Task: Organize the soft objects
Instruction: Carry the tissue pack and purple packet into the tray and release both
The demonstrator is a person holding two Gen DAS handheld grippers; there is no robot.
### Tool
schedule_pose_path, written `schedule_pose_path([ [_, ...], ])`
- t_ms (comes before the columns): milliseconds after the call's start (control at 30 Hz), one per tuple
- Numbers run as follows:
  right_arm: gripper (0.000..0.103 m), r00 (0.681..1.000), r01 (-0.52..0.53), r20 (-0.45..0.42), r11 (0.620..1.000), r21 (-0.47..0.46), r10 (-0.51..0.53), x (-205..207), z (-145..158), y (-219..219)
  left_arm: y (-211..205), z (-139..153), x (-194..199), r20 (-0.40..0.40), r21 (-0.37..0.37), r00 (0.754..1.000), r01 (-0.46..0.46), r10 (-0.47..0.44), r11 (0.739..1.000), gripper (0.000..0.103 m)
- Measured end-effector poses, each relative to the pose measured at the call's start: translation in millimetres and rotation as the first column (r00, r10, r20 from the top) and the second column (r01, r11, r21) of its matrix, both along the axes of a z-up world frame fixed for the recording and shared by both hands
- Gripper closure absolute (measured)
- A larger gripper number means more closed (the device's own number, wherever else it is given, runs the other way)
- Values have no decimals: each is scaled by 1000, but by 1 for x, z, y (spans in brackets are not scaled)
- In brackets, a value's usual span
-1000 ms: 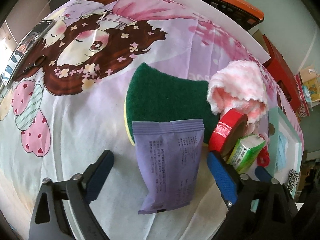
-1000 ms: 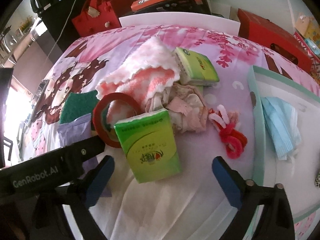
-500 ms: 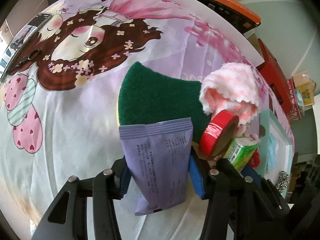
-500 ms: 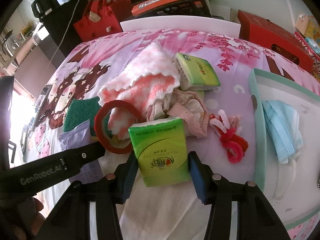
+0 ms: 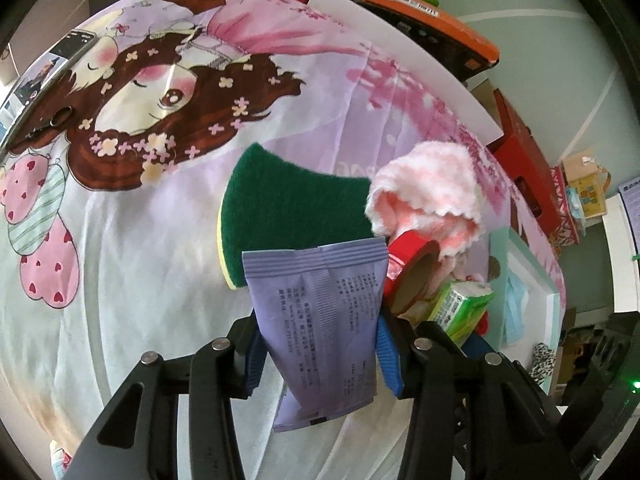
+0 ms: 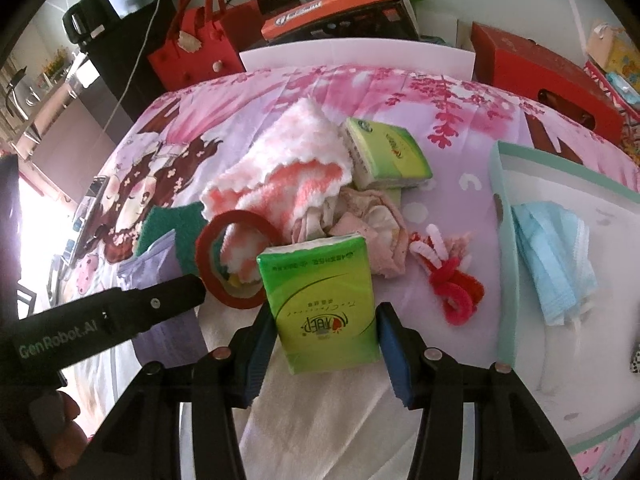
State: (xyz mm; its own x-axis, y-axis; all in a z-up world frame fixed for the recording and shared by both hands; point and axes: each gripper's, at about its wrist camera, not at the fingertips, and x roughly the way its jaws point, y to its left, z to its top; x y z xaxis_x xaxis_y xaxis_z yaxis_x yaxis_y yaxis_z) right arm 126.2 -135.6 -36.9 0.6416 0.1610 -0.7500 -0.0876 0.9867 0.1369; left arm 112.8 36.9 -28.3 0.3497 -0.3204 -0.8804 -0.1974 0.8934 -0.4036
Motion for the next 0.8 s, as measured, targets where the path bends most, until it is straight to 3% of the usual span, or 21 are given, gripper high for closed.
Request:
schedule_pose_path([
  [633,50,996,64,63,998,19,-65,-11,20,-26,6,36,-7,137,-103,991,3,12,995,54],
  [800,50,994,84,69,996,35,-86,-12,22,-36,4,45,-6,186,-89,982,4,13,996,54],
])
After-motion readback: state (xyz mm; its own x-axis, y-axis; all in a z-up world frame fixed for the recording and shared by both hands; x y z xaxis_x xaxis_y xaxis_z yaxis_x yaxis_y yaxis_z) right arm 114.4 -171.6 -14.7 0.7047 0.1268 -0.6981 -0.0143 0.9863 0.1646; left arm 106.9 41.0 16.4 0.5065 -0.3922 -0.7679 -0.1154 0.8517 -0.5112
